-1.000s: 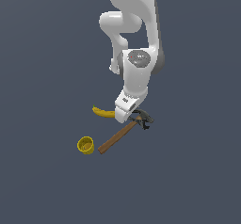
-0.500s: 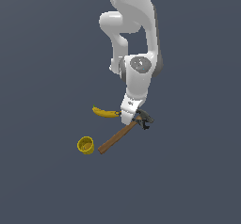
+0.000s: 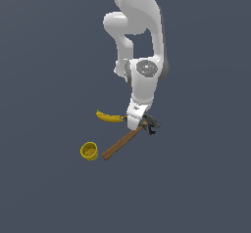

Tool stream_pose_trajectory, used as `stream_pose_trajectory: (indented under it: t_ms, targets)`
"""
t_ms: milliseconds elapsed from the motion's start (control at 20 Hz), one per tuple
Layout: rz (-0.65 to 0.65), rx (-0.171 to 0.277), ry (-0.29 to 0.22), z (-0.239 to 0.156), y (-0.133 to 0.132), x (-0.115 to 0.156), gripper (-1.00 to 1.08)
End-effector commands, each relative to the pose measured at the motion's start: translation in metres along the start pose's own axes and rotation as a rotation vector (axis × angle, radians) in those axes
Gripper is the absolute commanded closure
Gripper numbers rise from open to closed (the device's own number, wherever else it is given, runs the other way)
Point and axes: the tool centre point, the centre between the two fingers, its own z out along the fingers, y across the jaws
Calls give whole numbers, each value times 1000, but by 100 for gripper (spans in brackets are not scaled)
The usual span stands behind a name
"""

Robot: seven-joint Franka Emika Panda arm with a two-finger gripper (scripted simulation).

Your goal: Pick up a designated object from a clutter of objects.

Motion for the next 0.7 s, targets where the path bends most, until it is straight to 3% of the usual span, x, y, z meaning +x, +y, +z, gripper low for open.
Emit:
stream_pose_trajectory:
  t_ms: [0,650]
  targets:
    - [-1,1,0,5,0,0,-92]
    - [-5,0,0,48,-1,0,-92]
